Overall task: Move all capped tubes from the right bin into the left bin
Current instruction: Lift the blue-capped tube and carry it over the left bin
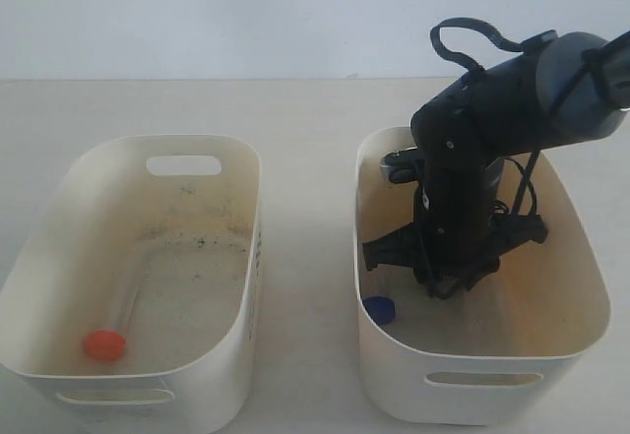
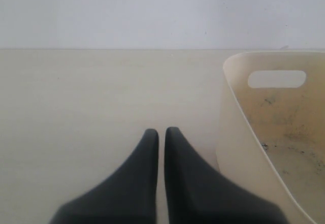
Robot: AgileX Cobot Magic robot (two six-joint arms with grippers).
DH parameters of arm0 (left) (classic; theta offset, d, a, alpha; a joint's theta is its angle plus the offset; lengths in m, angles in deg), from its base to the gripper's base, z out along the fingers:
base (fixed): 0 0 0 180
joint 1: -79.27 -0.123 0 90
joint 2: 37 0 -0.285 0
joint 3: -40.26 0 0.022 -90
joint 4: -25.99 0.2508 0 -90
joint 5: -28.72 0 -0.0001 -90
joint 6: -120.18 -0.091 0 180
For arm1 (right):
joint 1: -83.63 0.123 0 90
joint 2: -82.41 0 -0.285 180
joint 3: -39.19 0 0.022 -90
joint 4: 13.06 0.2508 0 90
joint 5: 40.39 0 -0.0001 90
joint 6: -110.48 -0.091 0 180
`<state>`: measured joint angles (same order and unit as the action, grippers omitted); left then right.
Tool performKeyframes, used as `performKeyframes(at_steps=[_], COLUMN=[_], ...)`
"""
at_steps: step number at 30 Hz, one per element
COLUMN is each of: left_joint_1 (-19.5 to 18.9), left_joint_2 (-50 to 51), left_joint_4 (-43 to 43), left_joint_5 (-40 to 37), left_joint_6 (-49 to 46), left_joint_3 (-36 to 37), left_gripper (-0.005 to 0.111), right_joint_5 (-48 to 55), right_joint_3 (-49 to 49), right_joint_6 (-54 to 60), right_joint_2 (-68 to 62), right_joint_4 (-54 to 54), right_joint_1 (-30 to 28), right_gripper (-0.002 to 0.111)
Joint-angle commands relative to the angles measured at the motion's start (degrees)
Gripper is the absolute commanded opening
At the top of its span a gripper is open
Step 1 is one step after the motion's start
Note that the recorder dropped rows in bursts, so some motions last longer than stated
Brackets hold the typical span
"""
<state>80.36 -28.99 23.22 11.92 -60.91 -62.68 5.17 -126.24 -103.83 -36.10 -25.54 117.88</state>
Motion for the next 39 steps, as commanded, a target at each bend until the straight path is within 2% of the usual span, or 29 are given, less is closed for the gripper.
performKeyframes(at_steps=[1,8,13,16,18,25,30,37,39], left_joint_1=[0.1,0.1,0.1,0.1,0.1,0.1,0.1,0.1,0.1], left_joint_2=[-0.2,-0.2,-0.2,-0.2,-0.2,-0.2,-0.2,-0.2,-0.2], left_joint_4=[-0.5,-0.5,-0.5,-0.5,-0.5,-0.5,-0.5,-0.5,-0.5], left_joint_5=[-0.1,-0.1,-0.1,-0.1,-0.1,-0.1,-0.1,-0.1,-0.1], left_joint_6=[0.1,0.1,0.1,0.1,0.1,0.1,0.1,0.1,0.1], left_joint_3=[0.2,0.2,0.2,0.2,0.2,0.2,0.2,0.2,0.2], left_gripper=[0.004,0.004,0.004,0.004,0.004,0.004,0.004,0.004,0.004], right_joint_5=[3.2,-1.0,-5.3,-13.2,-16.9,-26.0,-26.0,-25.7,-25.5], right_joint_3=[0.4,0.2,0.2,0.2,-0.9,-11.4,-16.0,-17.5,-17.5], right_joint_6=[0.4,0.6,1.8,4.9,8.9,9.6,9.2,9.2,9.2], right_joint_2=[2.0,8.5,19.5,27.1,28.4,18.6,11.5,7.4,7.3], right_joint_4=[-1.9,-2.1,-1.4,4.7,10.1,15.7,15.7,15.8,15.8], right_joint_1=[-0.5,-0.5,-0.4,-0.2,1.9,17.3,20.6,21.5,21.5], right_gripper=[0.000,0.000,0.000,0.000,0.000,0.000,0.000,0.000,0.005])
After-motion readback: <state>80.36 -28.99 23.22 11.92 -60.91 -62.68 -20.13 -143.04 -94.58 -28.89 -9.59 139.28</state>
